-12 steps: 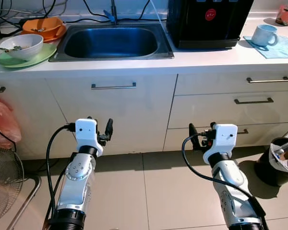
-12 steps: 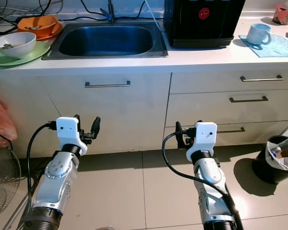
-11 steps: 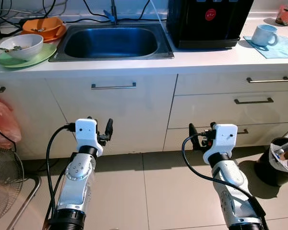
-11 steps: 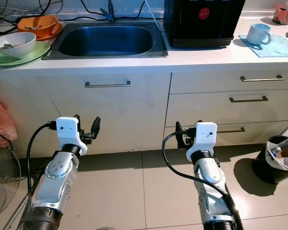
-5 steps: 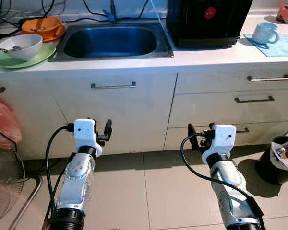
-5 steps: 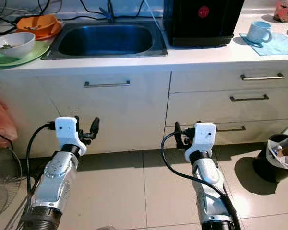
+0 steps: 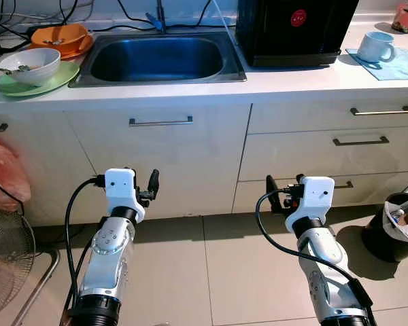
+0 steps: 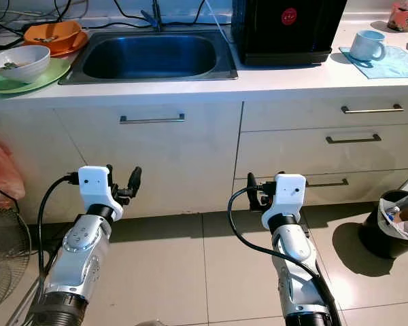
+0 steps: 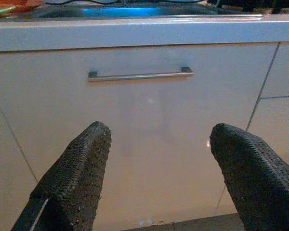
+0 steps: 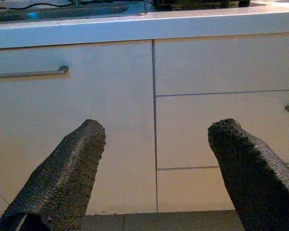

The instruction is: Kitchen organization

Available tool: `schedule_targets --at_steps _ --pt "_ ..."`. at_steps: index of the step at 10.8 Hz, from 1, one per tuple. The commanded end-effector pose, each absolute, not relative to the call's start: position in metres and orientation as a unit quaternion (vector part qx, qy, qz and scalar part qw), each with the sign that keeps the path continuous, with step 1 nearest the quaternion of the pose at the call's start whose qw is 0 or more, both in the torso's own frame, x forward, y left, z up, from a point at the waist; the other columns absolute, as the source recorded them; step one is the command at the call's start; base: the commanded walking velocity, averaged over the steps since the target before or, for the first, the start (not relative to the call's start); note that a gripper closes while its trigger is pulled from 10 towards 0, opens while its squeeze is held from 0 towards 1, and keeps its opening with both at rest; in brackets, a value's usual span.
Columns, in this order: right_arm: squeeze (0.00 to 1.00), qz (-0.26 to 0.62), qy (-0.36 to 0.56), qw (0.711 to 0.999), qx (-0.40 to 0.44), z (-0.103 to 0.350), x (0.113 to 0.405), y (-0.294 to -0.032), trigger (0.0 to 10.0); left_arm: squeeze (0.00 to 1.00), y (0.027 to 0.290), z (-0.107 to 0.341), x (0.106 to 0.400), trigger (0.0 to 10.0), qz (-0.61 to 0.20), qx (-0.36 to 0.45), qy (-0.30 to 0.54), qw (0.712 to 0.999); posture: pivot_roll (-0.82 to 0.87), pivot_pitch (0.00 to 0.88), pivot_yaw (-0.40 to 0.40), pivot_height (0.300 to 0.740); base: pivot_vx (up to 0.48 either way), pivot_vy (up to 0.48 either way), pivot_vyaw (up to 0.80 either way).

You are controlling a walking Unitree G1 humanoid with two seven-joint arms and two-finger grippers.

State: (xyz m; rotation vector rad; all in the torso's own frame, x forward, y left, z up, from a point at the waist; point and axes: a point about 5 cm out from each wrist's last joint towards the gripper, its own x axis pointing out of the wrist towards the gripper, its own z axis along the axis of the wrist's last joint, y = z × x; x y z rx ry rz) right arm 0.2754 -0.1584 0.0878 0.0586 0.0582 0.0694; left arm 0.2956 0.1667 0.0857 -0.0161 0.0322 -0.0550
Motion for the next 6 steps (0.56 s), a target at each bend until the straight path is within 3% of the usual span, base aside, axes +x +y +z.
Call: schedule_targets --at_steps 1,2,6 --pt "0.00 0.037 0.024 0.999 0.029 0.0896 0.2777 -0.1583 10.0 0.00 0.1611 0.0872 0.2982 10.0 -0.044 -0.017 0.016 0.999 0.00 0.000 0.035 0.740 0.000 0.000 0.00" --pt "0.00 0.037 0.024 0.999 0.027 0.0895 0.2778 -0.1584 10.0 0.00 0.1588 0.0875 0.2980 10.0 -0.050 -0.017 0.014 0.998 0.00 0.000 0.034 0.740 0.000 0.000 0.00" --pt "0.00 0.041 0.023 0.999 0.019 0.0899 0.2768 -0.1582 10.0 0.00 0.1607 0.0915 0.2978 10.0 -0.050 -0.002 0.004 0.999 0.00 0.000 0.029 0.740 0.000 0.000 0.76"
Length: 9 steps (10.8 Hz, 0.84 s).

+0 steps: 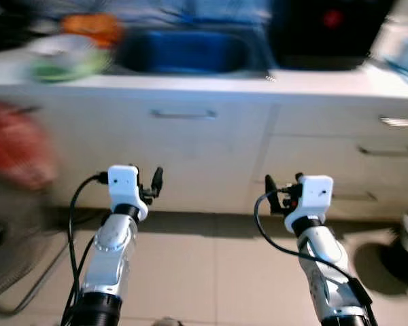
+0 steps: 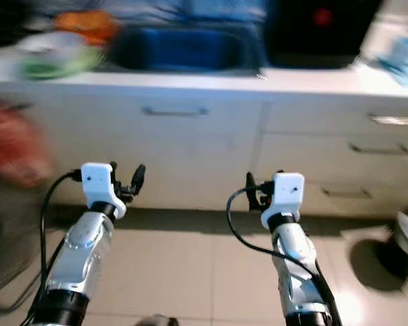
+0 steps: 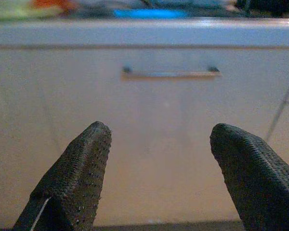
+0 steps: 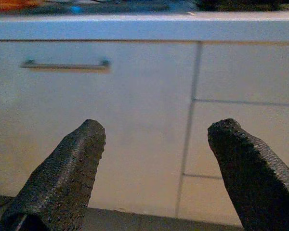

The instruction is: Kitchen organization

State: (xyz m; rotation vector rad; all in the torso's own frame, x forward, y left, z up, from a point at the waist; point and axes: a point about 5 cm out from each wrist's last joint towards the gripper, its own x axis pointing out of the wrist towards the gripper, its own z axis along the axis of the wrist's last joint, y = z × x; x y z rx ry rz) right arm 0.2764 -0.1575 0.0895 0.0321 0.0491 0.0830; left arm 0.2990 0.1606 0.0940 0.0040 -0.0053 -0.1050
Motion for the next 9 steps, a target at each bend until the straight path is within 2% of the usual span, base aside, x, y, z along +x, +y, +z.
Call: schedule_targets --at_steps 1,2,5,9 --pt "0.00 0.041 0.015 0.999 0.010 0.094 0.277 -0.159 10.0 0.00 0.156 0.103 0.299 10.0 -0.072 0.017 -0.027 0.997 0.00 0.000 0.027 0.740 0.000 0.000 0.80" --pt "0.00 0.046 -0.002 0.999 -0.010 0.101 0.277 -0.157 10.0 0.00 0.149 0.116 0.300 10.0 -0.089 0.009 -0.049 0.995 -0.01 0.000 0.025 0.740 0.000 0.000 0.00" --pt "0.00 0.035 -0.008 0.999 0.005 0.106 0.278 -0.158 10.0 0.00 0.139 0.132 0.301 10.0 -0.114 -0.025 -0.079 0.990 -0.01 0.000 0.028 0.740 0.080 0.000 0.00" --pt "0.00 0.059 -0.022 0.998 0.028 0.111 0.277 -0.153 10.0 0.00 0.139 0.126 0.300 10.0 -0.113 -0.042 -0.059 0.991 0.00 0.000 0.025 0.740 0.434 0.000 0.00"
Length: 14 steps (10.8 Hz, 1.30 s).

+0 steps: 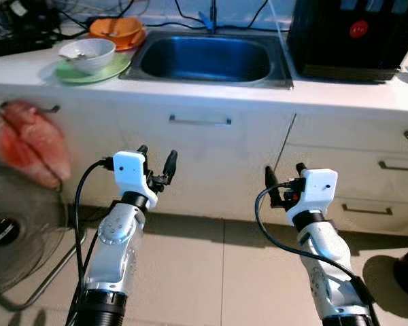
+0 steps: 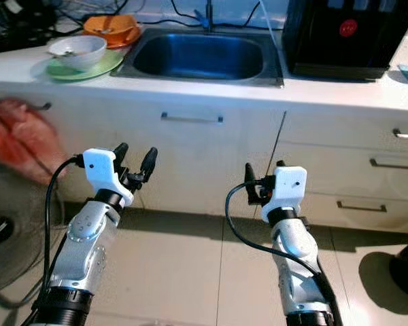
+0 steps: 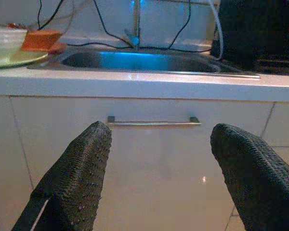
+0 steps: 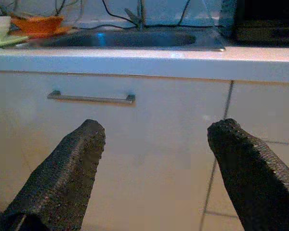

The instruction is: Kitchen organization

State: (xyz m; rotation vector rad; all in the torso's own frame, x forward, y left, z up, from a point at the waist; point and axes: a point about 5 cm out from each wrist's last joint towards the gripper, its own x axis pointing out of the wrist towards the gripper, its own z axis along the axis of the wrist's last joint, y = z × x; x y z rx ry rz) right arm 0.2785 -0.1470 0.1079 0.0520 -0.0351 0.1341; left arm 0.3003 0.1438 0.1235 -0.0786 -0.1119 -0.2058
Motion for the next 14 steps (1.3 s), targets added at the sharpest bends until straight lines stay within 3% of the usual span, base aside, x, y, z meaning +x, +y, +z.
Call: schedule_targets --at_steps 1,3,8,14 --pt "0.00 0.062 -0.023 0.997 0.029 0.111 0.278 -0.152 10.0 0.00 0.140 0.127 0.301 10.0 -0.112 -0.044 -0.059 0.991 0.00 0.000 0.026 0.740 0.424 0.000 0.00" --pt "0.00 0.072 -0.028 0.997 0.026 0.113 0.279 -0.150 10.0 0.00 0.140 0.127 0.301 10.0 -0.113 -0.043 -0.059 0.991 0.00 0.000 0.028 0.740 0.413 0.000 0.00" --pt "0.00 0.106 -0.115 0.987 0.029 0.166 0.284 -0.136 10.0 0.00 0.135 0.154 0.307 10.0 -0.122 -0.046 -0.100 0.986 0.00 0.000 0.029 0.740 0.309 0.000 0.00" --pt "0.00 0.093 -0.096 0.991 0.006 0.164 0.289 -0.136 10.0 0.00 0.138 0.164 0.311 10.0 -0.114 -0.053 -0.111 0.986 0.00 0.000 0.033 0.740 0.283 0.356 0.00"
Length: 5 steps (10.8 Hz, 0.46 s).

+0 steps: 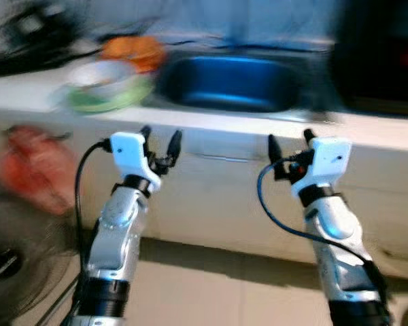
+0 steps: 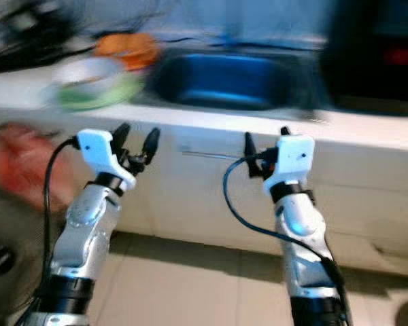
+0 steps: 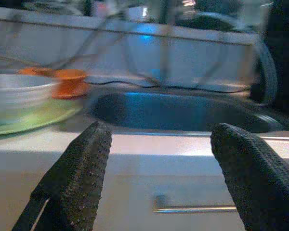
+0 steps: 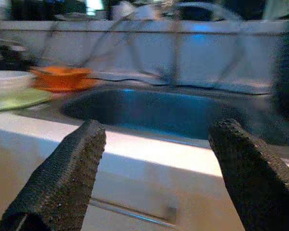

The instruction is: Kitchen organization

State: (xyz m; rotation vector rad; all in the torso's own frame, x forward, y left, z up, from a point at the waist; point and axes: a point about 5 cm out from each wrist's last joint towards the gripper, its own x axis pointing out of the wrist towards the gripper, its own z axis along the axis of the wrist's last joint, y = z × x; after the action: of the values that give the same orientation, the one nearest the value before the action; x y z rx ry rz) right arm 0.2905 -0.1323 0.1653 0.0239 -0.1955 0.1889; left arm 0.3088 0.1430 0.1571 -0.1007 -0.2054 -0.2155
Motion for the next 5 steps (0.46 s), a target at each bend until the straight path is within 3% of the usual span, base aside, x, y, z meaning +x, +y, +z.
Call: schedule_targets --at_steps 1,2,5 --pt "0.00 0.078 -0.092 0.993 0.014 0.1653 0.2899 -0.1370 10.0 0.00 0.1387 0.1634 0.3110 10.0 -0.113 -0.053 -0.109 0.986 0.00 0.000 0.032 0.740 0.244 0.412 0.00" --pt "0.00 0.068 -0.092 0.993 0.027 0.1671 0.2917 -0.1369 10.0 0.00 0.1409 0.1607 0.3122 10.0 -0.104 -0.057 -0.102 0.988 0.01 0.000 0.032 0.740 0.000 0.409 0.00" --pt "0.00 0.063 -0.093 0.994 -0.010 0.1647 0.2897 -0.1351 10.0 0.00 0.1389 0.1618 0.3121 10.0 -0.108 -0.049 -0.103 0.988 0.00 0.000 0.032 0.740 0.000 0.000 0.00"
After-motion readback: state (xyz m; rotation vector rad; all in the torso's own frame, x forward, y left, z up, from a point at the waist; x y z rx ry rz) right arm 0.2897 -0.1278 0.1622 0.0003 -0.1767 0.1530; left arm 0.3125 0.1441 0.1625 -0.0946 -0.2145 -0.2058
